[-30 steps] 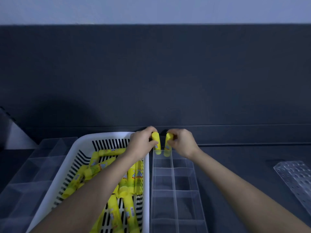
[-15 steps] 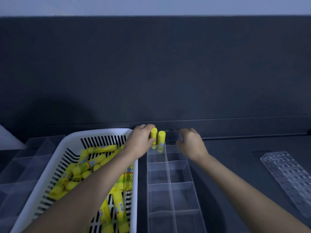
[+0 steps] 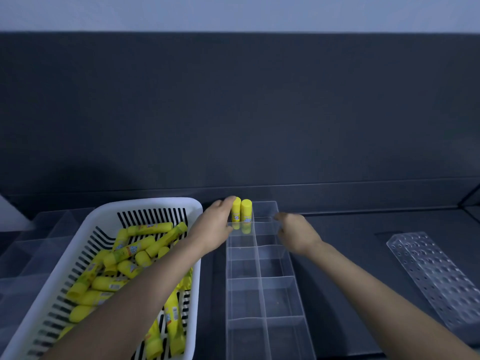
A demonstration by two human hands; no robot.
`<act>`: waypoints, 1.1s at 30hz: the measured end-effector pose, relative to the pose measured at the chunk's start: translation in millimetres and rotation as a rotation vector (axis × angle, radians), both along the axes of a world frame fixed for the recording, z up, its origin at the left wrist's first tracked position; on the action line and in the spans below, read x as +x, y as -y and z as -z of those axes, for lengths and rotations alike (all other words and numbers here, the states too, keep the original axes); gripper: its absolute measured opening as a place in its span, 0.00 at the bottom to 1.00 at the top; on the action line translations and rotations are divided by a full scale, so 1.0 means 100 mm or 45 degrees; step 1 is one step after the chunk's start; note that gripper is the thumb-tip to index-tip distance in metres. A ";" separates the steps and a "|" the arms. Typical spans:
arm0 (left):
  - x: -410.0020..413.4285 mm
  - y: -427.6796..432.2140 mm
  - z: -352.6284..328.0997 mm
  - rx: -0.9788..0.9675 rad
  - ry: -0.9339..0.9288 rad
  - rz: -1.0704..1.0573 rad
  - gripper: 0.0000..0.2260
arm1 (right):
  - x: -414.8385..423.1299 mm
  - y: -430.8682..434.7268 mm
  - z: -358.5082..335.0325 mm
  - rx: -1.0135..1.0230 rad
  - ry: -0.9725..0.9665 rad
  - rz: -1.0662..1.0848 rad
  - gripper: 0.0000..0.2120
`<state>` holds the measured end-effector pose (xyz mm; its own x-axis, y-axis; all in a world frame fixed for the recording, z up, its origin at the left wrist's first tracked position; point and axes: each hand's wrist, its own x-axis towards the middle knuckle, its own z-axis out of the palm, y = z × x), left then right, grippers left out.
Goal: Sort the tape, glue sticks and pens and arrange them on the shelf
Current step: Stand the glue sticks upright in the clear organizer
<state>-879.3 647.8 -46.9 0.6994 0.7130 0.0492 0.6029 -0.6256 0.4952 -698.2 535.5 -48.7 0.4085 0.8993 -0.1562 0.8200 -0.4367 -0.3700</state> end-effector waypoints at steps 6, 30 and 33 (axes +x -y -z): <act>-0.01 0.03 -0.02 -0.001 -0.023 -0.018 0.29 | -0.05 -0.18 -0.15 0.197 0.108 -0.096 0.12; 0.35 -0.15 -0.08 0.021 0.248 -0.341 0.11 | -0.18 -0.68 -0.20 0.375 -0.155 -0.186 0.05; 0.23 -0.15 -0.14 0.072 0.285 -0.312 0.16 | -0.21 -0.64 -0.26 0.468 -0.108 -0.170 0.10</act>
<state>-856.5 662.4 -32.9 0.4745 0.8505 0.2268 0.6189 -0.5056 0.6011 -718.7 600.0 -23.0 0.2837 0.9459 0.1575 0.8203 -0.1544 -0.5507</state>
